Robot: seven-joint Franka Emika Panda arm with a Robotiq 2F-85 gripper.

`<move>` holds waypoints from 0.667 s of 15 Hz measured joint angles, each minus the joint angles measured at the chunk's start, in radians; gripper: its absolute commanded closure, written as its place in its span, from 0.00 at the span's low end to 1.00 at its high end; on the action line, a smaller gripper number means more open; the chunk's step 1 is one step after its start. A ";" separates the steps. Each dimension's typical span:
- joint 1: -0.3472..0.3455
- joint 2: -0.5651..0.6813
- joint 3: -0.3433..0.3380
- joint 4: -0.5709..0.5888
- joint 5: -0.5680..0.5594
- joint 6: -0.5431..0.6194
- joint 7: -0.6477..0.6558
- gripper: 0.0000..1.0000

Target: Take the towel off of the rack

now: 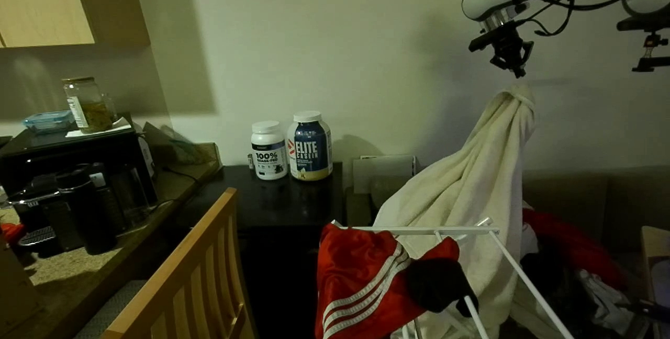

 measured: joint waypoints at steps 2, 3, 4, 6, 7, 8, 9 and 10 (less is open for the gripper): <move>0.020 -0.004 0.007 0.008 0.000 0.021 -0.002 0.45; 0.030 -0.005 0.013 0.013 0.000 0.030 -0.005 0.39; 0.040 -0.005 0.023 0.017 0.000 0.042 -0.012 0.32; 0.060 -0.008 0.052 0.020 0.000 0.086 -0.044 0.19; 0.073 -0.009 0.070 0.020 0.000 0.105 -0.056 0.13; 0.089 -0.010 0.089 0.021 0.000 0.122 -0.066 0.07; 0.110 -0.011 0.110 0.021 0.000 0.138 -0.070 0.02; 0.136 -0.011 0.133 0.021 0.000 0.150 -0.070 0.01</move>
